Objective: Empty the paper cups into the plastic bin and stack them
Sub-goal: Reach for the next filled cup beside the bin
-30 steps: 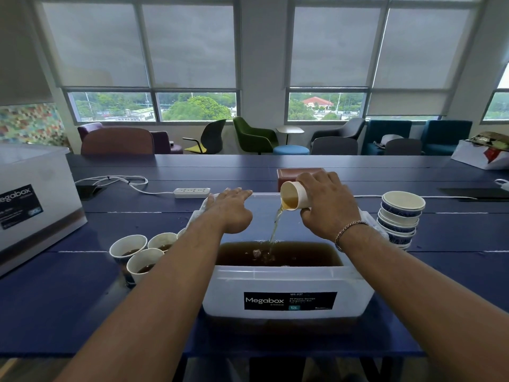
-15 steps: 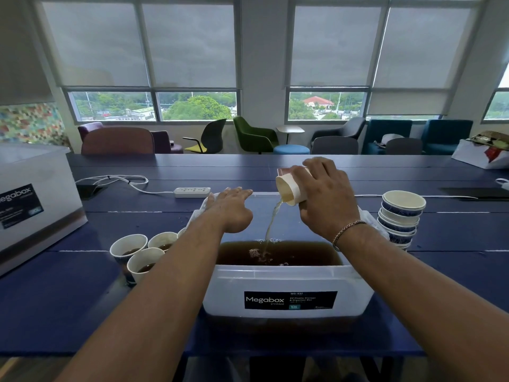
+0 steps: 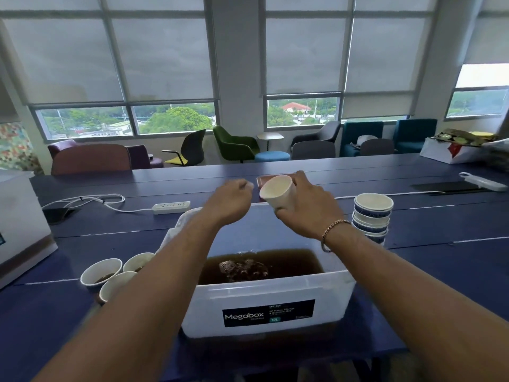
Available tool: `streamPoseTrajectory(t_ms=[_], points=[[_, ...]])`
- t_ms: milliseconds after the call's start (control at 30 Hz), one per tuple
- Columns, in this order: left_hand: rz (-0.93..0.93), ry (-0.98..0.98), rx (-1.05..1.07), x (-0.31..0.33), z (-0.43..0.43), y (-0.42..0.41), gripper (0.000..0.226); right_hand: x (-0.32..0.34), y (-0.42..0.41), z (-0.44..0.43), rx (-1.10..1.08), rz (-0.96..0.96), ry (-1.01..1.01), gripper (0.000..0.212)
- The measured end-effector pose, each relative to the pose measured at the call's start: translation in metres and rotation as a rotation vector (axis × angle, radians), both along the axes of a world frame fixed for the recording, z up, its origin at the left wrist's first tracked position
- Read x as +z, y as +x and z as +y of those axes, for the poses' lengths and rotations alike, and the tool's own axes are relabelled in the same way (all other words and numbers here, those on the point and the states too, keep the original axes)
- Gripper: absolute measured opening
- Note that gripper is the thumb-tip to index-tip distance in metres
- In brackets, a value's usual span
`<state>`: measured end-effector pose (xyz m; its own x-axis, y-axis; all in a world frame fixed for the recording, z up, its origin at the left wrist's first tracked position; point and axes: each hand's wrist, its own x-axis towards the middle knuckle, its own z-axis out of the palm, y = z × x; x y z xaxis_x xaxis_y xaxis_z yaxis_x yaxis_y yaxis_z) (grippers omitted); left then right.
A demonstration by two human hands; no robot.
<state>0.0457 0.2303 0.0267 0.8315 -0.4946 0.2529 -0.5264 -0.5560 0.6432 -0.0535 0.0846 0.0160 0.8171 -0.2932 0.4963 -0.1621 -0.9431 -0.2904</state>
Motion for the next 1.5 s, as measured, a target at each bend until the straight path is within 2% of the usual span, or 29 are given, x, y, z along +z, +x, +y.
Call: streamPoseTrajectory(t_ms=[100,200,300,467,533,633,700,833,1000,1167,1300,1400,1500], points=[[0.204,-0.248,-0.171,0.023,-0.041,-0.021,0.036,0.019,-0.008,-0.026,-0.048,-0.085,0.083,0.064],[0.261,-0.412,-0.204,0.038,-0.085,-0.036,0.034,0.038,-0.024,-0.059,-0.073,-0.151,0.22,0.069],[0.307,-0.52,-0.318,0.048,-0.123,-0.055,0.034,0.05,-0.044,-0.091,-0.138,-0.222,0.221,0.073],[0.296,-0.446,-0.332,0.043,-0.166,-0.071,0.038,0.047,-0.059,-0.118,-0.214,-0.231,0.278,0.067],[0.321,-0.334,-0.326,0.039,-0.171,-0.075,0.051,0.04,-0.061,-0.127,-0.247,-0.141,0.297,0.067],[0.307,-0.14,-0.347,0.03,-0.166,-0.074,0.064,0.029,-0.062,-0.136,-0.256,0.07,0.344,0.079],[0.284,-0.107,-0.323,0.027,-0.158,-0.066,0.066,0.027,-0.061,-0.136,-0.268,0.063,0.367,0.083],[0.199,-0.116,-0.245,0.032,-0.133,-0.043,0.06,0.035,-0.044,-0.119,-0.255,-0.034,0.253,0.07],[0.08,-0.113,-0.137,0.034,-0.079,-0.01,0.047,0.044,0.006,-0.054,-0.025,0.002,0.204,0.048],[0.008,-0.102,0.003,0.031,0.003,0.025,0.032,0.041,0.058,0.026,0.242,0.097,0.163,0.035],[0.007,-0.081,0.164,0.018,0.074,0.055,0.018,0.037,0.094,0.086,0.41,0.139,0.172,0.032],[0.02,-0.086,0.304,0.0,0.12,0.076,0.018,0.031,0.12,0.124,0.483,0.18,0.172,0.025],[0.152,-0.015,0.33,-0.019,0.146,0.087,0.018,0.021,0.14,0.147,0.511,0.239,0.131,0.022]])
